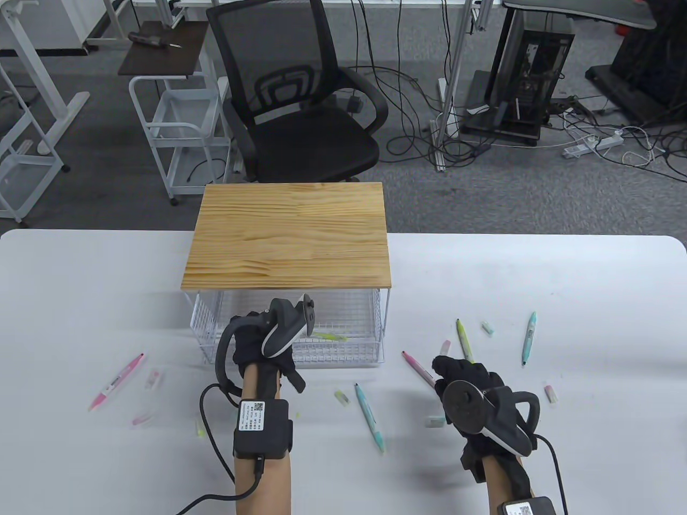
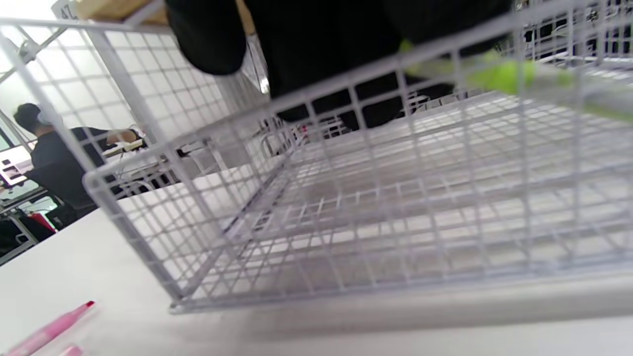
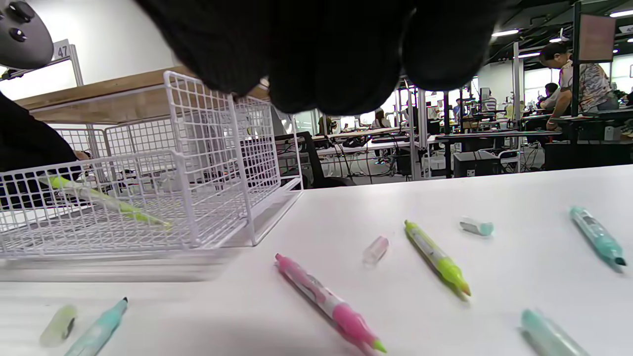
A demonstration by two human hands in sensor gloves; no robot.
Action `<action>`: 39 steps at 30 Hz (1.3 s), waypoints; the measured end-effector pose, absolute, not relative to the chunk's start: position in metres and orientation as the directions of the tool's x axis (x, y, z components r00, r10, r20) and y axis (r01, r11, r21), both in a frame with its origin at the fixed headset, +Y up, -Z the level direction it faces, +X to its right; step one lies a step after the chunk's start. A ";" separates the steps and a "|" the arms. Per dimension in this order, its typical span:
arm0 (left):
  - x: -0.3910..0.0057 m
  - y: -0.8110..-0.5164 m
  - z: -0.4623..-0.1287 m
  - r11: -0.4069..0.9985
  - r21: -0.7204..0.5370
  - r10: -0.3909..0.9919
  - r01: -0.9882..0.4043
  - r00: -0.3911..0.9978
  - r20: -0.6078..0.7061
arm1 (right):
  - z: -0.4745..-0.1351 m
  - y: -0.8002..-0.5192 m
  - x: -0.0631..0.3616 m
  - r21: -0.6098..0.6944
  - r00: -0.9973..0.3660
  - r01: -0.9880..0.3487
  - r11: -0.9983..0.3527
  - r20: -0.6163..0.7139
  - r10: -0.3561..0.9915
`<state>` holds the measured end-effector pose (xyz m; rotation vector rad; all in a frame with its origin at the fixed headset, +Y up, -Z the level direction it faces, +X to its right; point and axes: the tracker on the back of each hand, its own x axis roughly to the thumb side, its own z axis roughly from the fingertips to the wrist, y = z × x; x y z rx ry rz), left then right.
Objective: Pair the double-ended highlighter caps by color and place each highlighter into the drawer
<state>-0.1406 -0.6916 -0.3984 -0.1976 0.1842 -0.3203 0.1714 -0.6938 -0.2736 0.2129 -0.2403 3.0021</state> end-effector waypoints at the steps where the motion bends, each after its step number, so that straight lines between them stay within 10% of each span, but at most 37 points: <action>1: -0.141 -0.690 -0.396 0.934 -0.214 -0.320 0.287 0.937 -0.141 | -0.274 -0.694 0.171 -0.146 -0.983 -0.130 -0.981 0.150 0.108; 17: -0.158 -0.658 -0.278 0.993 0.113 0.000 -0.020 0.984 0.176 | -0.273 -0.695 0.164 -0.091 -0.987 -0.089 -0.992 0.142 0.076; 39: -0.172 -0.679 -0.265 0.990 0.118 0.058 -0.078 0.984 0.168 | -0.352 -0.757 0.143 0.331 -0.951 0.235 -0.914 -0.116 -0.287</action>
